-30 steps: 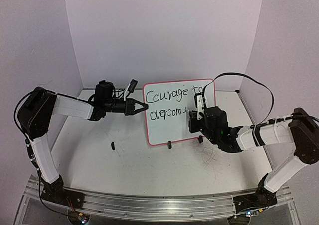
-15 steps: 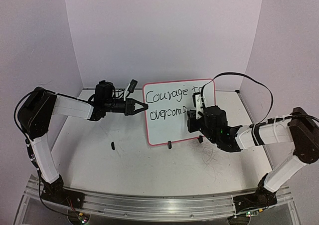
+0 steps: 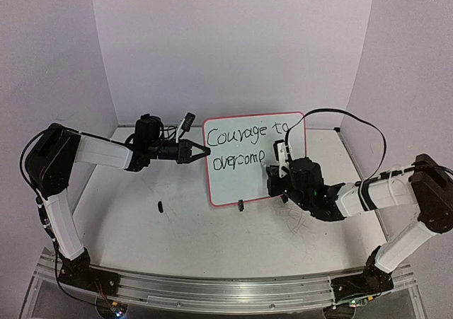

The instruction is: Write a sentence on the whiteboard

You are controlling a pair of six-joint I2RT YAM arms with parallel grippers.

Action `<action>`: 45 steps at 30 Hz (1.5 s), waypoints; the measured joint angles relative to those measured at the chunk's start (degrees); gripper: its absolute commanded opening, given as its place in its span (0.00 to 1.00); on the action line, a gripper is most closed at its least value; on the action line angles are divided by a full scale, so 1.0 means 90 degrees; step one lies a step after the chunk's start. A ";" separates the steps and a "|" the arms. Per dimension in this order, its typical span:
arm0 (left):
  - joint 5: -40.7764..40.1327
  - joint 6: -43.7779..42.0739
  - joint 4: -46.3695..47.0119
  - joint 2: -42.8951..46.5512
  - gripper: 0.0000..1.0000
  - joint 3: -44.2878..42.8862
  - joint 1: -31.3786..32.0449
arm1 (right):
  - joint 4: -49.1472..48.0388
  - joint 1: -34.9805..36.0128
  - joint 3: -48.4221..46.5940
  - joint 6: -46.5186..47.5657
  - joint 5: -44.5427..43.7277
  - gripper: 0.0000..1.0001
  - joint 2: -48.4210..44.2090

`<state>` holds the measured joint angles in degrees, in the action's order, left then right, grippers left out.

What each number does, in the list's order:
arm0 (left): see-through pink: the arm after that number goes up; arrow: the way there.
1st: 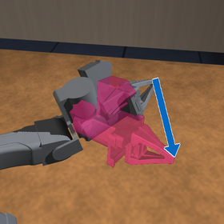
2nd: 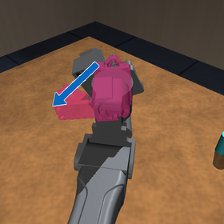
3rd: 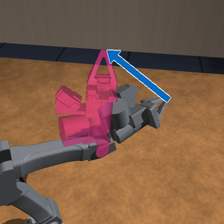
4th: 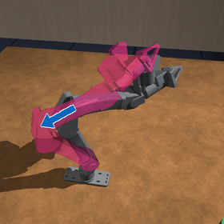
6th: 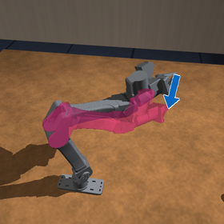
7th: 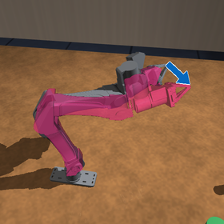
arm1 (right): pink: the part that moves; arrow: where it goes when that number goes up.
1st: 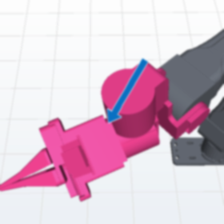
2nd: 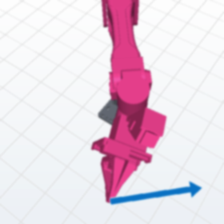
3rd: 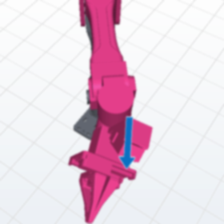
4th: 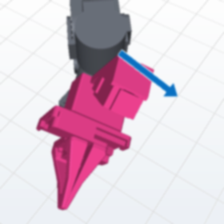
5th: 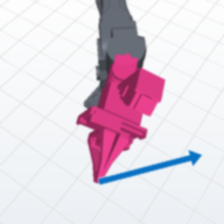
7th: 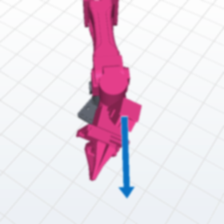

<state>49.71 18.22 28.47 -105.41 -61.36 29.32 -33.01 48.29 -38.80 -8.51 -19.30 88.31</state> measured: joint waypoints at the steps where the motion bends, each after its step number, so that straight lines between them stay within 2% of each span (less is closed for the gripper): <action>1: 0.0000 0.0000 0.0000 0.0000 0.00 0.0000 0.0000 | 0.0024 0.0000 0.0012 -0.0020 -0.0016 0.00 -0.0014; 16: 0.0008 -0.0010 0.0000 0.0000 0.00 0.0000 0.0000 | 0.0018 -0.0011 0.0362 0.0020 -0.0127 0.00 -0.0517; 37: 0.0007 -0.0020 -0.0002 0.0000 0.00 0.0000 0.0002 | -0.0043 -0.0197 0.0263 0.0036 -0.0164 0.00 -0.0181; 45: 0.0010 -0.0027 -0.0002 0.0000 0.00 0.0000 0.0005 | 0.0101 -0.0197 0.0248 0.0089 -0.0044 0.00 -0.0461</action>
<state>49.80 17.98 28.45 -105.41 -61.36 29.36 -32.10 46.52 -36.57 -7.71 -19.69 84.16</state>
